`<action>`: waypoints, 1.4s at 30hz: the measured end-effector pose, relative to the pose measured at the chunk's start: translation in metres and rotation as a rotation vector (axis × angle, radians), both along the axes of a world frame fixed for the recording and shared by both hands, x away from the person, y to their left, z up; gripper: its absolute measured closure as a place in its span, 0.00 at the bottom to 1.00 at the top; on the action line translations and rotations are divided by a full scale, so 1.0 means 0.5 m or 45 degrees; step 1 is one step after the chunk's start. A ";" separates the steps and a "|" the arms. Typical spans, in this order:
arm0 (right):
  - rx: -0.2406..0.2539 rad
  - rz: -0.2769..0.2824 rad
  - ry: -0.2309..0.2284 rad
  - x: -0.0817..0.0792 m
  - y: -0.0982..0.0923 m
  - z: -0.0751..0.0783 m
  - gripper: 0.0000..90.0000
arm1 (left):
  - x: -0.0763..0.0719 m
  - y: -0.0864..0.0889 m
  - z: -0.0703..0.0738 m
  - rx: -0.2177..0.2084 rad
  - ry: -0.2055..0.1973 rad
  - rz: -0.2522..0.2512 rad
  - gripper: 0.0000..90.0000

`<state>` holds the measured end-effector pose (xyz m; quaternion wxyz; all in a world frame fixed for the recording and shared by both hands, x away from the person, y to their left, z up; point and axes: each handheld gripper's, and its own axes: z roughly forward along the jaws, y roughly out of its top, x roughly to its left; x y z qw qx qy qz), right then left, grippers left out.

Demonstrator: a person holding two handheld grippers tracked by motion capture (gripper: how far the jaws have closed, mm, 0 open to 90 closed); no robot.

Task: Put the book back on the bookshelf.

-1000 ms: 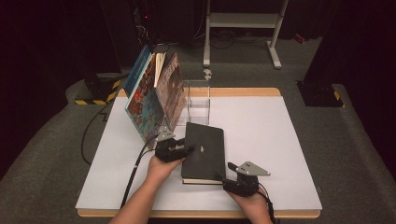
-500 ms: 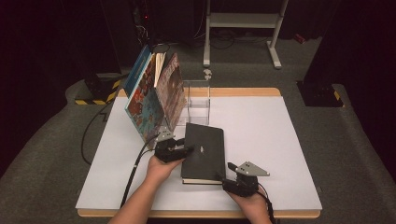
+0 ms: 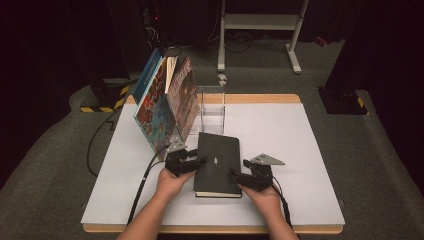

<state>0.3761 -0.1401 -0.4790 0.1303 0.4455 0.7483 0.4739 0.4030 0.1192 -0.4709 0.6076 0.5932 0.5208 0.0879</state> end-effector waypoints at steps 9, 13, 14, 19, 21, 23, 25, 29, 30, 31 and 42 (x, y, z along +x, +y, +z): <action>0.044 0.010 0.042 0.020 0.005 -0.008 0.36 | -0.013 -0.008 0.011 0.034 -0.120 -0.014 0.56; 0.078 0.020 0.045 0.021 0.005 -0.009 0.35 | -0.020 -0.010 0.019 0.026 -0.173 -0.031 0.59; 0.080 0.021 0.042 0.021 0.005 -0.008 0.35 | -0.022 -0.011 0.020 0.032 -0.182 -0.037 0.60; 0.089 0.025 0.038 0.019 0.001 -0.005 0.34 | -0.030 -0.017 0.031 0.027 -0.234 -0.050 0.64; 0.090 0.026 0.037 0.019 0.000 -0.004 0.34 | -0.032 -0.020 0.036 0.039 -0.248 -0.055 0.65; 0.095 0.029 0.038 0.018 -0.001 -0.004 0.34 | -0.034 -0.020 0.039 0.054 -0.268 -0.065 0.65; 0.102 0.031 0.049 0.018 -0.003 -0.003 0.33 | -0.034 -0.020 0.039 0.052 -0.267 -0.068 0.65; 0.101 0.034 0.050 0.018 -0.005 -0.004 0.33 | -0.034 -0.020 0.039 0.053 -0.267 -0.067 0.65; 0.098 0.033 0.048 0.018 -0.005 -0.004 0.33 | -0.035 -0.021 0.040 0.058 -0.271 -0.067 0.65; 0.097 0.033 0.048 0.017 -0.005 -0.003 0.33 | -0.036 -0.021 0.040 0.065 -0.280 -0.071 0.65; 0.149 0.041 0.075 0.021 -0.014 -0.009 0.28 | -0.052 -0.018 0.040 0.085 -0.370 -0.087 0.65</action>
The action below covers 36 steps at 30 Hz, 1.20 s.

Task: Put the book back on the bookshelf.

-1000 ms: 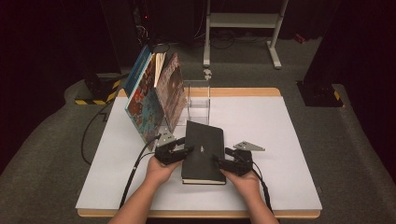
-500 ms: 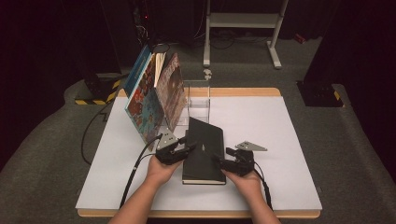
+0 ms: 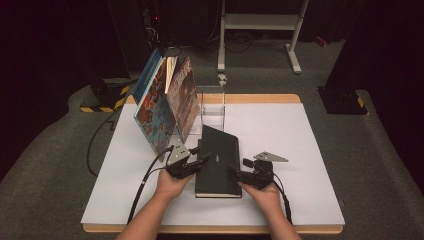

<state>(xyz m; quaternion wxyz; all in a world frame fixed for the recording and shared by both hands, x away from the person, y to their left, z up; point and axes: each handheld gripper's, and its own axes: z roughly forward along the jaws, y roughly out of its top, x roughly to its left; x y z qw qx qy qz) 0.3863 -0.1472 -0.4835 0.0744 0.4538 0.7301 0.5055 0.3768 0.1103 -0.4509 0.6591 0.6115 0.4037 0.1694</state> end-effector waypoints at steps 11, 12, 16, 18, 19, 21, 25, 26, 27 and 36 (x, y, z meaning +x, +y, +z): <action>0.129 0.031 0.104 0.019 -0.006 -0.013 0.14 | -0.018 0.001 0.001 0.014 -0.090 -0.013 0.65; 0.151 0.035 0.124 0.022 -0.007 -0.015 0.12 | -0.019 0.001 0.001 0.008 -0.097 -0.012 0.65; 0.199 0.063 0.164 0.030 -0.007 -0.020 0.11 | -0.023 0.002 -0.001 0.006 -0.116 -0.013 0.65; 0.229 0.076 0.195 0.034 -0.005 -0.021 0.10 | -0.025 0.002 -0.001 0.013 -0.125 -0.013 0.65; 0.240 0.087 0.203 0.037 -0.005 -0.022 0.10 | -0.025 0.002 -0.001 0.013 -0.125 -0.013 0.65; 0.249 0.091 0.215 0.041 -0.002 -0.021 0.09 | -0.027 0.001 -0.001 0.014 -0.135 -0.013 0.65; 0.269 0.094 0.231 0.047 -0.002 -0.023 0.08 | -0.029 0.001 -0.001 0.012 -0.141 -0.012 0.65; 0.274 0.090 0.237 0.049 -0.002 -0.023 0.08 | -0.029 0.002 -0.001 0.015 -0.143 -0.012 0.65; 0.277 0.093 0.242 0.051 -0.002 -0.023 0.08 | -0.029 0.002 -0.001 0.016 -0.143 -0.012 0.65; 0.351 0.111 0.310 0.067 -0.005 -0.031 0.08 | -0.035 0.001 0.000 0.029 -0.170 -0.012 0.65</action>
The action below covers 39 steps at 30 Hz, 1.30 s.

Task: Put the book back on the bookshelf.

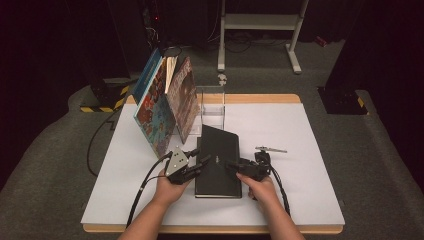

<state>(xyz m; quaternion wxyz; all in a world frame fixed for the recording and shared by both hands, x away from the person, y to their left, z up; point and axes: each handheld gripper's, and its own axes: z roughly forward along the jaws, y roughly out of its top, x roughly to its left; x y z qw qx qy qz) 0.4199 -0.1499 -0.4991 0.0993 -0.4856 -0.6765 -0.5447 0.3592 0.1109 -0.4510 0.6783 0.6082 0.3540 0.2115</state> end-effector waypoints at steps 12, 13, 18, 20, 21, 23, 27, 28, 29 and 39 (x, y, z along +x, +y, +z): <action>0.044 0.014 0.021 0.003 -0.002 -0.002 0.08 | -0.009 -0.001 0.000 -0.006 -0.044 -0.003 0.65; 0.048 0.019 0.024 0.004 -0.002 -0.002 0.08 | -0.010 -0.001 0.000 -0.007 -0.048 -0.004 0.65; 0.047 0.019 0.014 0.002 -0.001 0.000 0.08 | -0.011 0.001 -0.002 -0.011 -0.052 -0.007 0.65; 0.039 0.018 0.009 0.000 -0.001 0.003 0.09 | -0.012 0.002 -0.003 -0.016 -0.060 -0.014 0.65; 0.034 0.018 -0.002 -0.001 -0.001 0.004 0.10 | -0.011 0.004 -0.003 -0.020 -0.056 -0.029 0.65; 0.027 0.025 -0.029 -0.005 -0.004 0.010 0.11 | -0.013 0.006 -0.001 -0.024 -0.051 -0.047 0.65; -0.017 0.022 -0.093 -0.017 -0.003 0.023 0.14 | -0.014 0.011 0.001 -0.043 0.009 -0.050 0.66; -0.029 0.018 -0.107 -0.019 -0.003 0.025 0.14 | -0.014 0.011 0.002 -0.060 0.032 -0.044 0.66; -0.038 0.014 -0.115 -0.021 -0.002 0.027 0.15 | -0.012 0.014 0.002 -0.074 0.068 -0.045 0.66; -0.132 -0.011 -0.247 -0.051 0.002 0.053 0.23 | -0.006 0.025 0.004 -0.170 0.267 -0.057 0.68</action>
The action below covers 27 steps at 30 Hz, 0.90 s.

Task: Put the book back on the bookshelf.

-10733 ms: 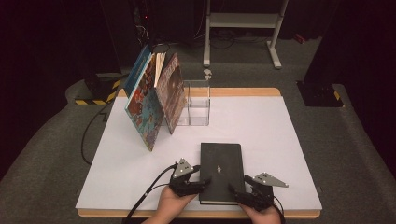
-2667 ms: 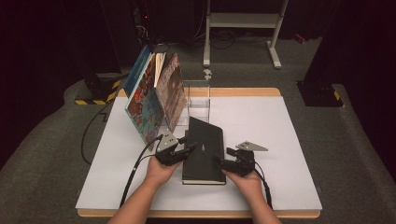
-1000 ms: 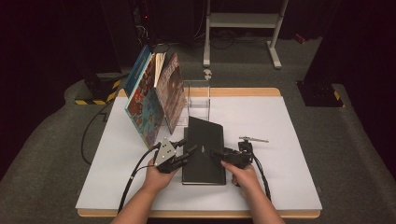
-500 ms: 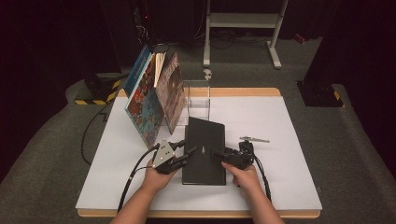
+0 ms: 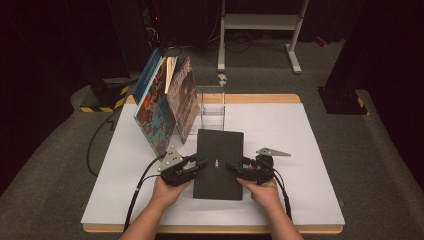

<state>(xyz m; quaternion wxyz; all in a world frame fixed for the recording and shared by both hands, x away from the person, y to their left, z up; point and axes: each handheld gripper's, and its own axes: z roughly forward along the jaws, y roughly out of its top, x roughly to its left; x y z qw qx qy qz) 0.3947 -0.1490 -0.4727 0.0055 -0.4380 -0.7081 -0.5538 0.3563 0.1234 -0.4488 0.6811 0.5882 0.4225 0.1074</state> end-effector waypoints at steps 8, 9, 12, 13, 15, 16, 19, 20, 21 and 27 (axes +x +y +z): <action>0.000 -0.014 -0.040 -0.012 -0.003 0.007 0.27 | 0.002 0.000 0.003 -0.065 0.081 0.003 0.69; 0.001 -0.013 -0.042 -0.013 -0.004 0.007 0.28 | 0.001 0.000 0.004 -0.068 0.084 0.003 0.69; -0.002 -0.014 -0.045 -0.015 -0.004 0.009 0.28 | 0.001 0.001 0.004 -0.074 0.093 0.004 0.69; -0.003 -0.015 -0.045 -0.016 -0.004 0.009 0.28 | 0.000 -0.001 0.005 -0.081 0.096 0.009 0.69; -0.005 -0.015 -0.054 -0.017 -0.004 0.010 0.28 | -0.001 -0.001 0.006 -0.079 0.096 0.013 0.69; -0.006 -0.015 -0.058 -0.018 -0.004 0.010 0.28 | -0.002 0.000 0.006 -0.067 0.094 0.009 0.69; -0.009 -0.010 -0.066 -0.019 -0.005 0.011 0.28 | -0.003 -0.001 0.007 -0.065 0.097 0.015 0.69; -0.011 -0.011 -0.066 -0.019 -0.005 0.011 0.28 | -0.002 -0.002 0.007 -0.069 0.103 0.017 0.69; -0.014 -0.012 -0.064 -0.020 -0.005 0.012 0.28 | -0.001 -0.002 0.007 -0.073 0.110 0.021 0.68; -0.018 -0.019 -0.058 -0.021 -0.006 0.012 0.29 | 0.004 -0.003 0.006 -0.086 0.136 0.029 0.67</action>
